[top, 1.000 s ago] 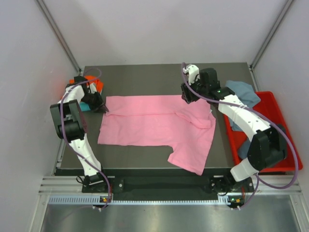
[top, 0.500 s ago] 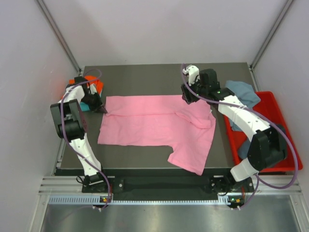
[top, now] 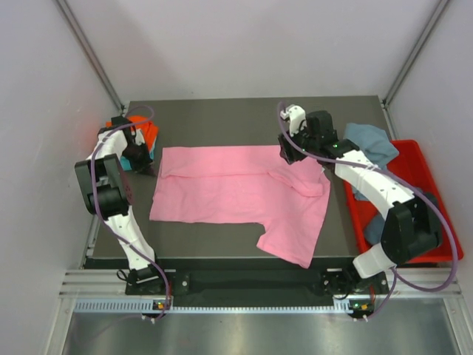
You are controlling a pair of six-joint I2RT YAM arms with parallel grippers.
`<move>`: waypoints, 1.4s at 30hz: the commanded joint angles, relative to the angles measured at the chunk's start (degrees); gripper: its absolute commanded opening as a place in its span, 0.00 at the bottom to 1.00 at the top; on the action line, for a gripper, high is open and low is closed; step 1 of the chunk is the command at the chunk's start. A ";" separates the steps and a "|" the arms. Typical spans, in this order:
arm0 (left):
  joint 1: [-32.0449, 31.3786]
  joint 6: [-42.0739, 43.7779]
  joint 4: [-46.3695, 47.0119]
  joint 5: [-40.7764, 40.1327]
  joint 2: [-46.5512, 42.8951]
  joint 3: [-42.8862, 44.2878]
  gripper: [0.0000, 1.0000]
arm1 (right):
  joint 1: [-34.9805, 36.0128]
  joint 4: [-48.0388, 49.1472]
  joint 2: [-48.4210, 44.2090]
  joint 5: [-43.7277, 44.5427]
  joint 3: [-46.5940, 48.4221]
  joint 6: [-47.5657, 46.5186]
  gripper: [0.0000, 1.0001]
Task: Fold and stack the t-shirts
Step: Fold the tshirt
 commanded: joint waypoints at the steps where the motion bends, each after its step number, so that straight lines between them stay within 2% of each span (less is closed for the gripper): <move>1: 0.34 0.83 -0.99 1.27 -3.42 0.28 0.10 | 0.97 1.48 -3.59 -1.68 -0.79 -1.27 0.55; 3: 0.33 0.22 -0.64 1.97 -3.51 -0.42 0.21 | 1.41 0.07 -4.12 -4.40 -2.71 -4.51 0.56; 7: 0.33 -0.40 -0.37 3.12 -3.25 -0.33 0.27 | 4.13 -3.18 -5.88 -6.88 -7.99 -10.58 0.56; 12: 0.33 -1.02 -0.02 5.04 -1.94 -0.25 0.28 | 4.75 -3.27 -7.46 -5.65 -12.56 -12.69 0.56; 24: 0.16 -2.33 1.56 7.68 3.52 2.83 0.27 | 4.75 -2.57 -5.88 -3.89 -10.90 -13.40 0.56; 26: 0.07 -2.42 1.83 7.95 4.48 3.27 0.25 | 4.75 -2.48 -5.18 -4.24 -10.98 -13.23 0.56; 31: 0.07 -2.42 2.18 7.43 5.45 4.24 0.00 | 5.63 -2.05 -2.90 -4.33 -10.81 -13.75 0.56; 38: 0.16 -0.67 1.74 0.22 3.43 6.08 0.00 | 6.16 -2.22 -0.35 -4.85 -9.84 -14.19 0.54; 42: 0.07 -0.49 1.39 1.53 3.87 6.96 0.00 | 7.03 -1.43 0.45 -4.77 -10.81 -14.19 0.52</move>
